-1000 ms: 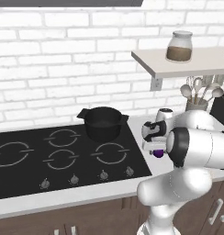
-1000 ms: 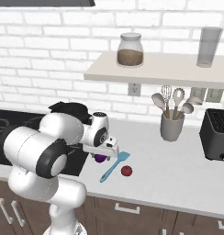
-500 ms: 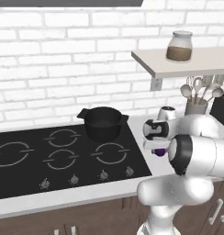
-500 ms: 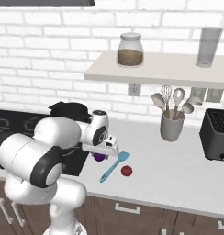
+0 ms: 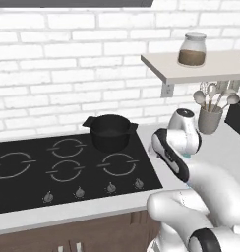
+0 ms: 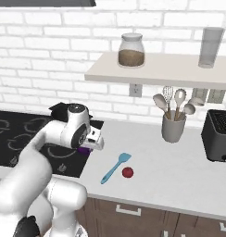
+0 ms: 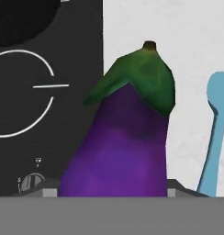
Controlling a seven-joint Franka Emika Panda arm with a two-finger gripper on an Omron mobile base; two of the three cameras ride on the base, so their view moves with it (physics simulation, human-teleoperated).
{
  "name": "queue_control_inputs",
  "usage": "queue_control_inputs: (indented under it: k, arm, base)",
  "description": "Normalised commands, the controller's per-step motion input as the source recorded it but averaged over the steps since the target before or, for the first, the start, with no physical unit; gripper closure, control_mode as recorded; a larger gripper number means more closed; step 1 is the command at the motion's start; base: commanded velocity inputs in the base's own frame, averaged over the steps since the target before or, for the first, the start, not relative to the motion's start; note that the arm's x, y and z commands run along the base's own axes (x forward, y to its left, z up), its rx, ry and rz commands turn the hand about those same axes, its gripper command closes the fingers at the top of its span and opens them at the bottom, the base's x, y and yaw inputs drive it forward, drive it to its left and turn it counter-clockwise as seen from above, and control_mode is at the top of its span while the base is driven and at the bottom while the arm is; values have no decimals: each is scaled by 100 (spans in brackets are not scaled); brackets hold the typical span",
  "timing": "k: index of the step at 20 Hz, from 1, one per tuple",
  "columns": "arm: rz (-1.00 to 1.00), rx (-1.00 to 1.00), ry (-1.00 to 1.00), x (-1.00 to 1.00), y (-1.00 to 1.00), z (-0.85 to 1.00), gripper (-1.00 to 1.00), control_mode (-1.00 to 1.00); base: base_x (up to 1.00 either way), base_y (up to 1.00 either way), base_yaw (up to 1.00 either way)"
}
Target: Put the tomato and eggplant in the pot. Retrieve the spatula and lightly stir the vegetables in the pot.
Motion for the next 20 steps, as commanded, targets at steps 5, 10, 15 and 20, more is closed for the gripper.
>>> queue_control_inputs:
  k: [5, 10, 15, 20]
  arm:
    - [7, -2, -24, -4, 70, 94, 100, -100]
    - [5, -4, -3, 4, 55, 93, 100, -100]
    - [1, -1, 0, 26, 50, 86, 100, -100]
    - [0, -1, 0, 59, 34, 58, 100, -100]
  base:
    - [0, 0, 0]
    - [0, 0, 0]
    - [0, 0, 0]
    - [0, 0, 0]
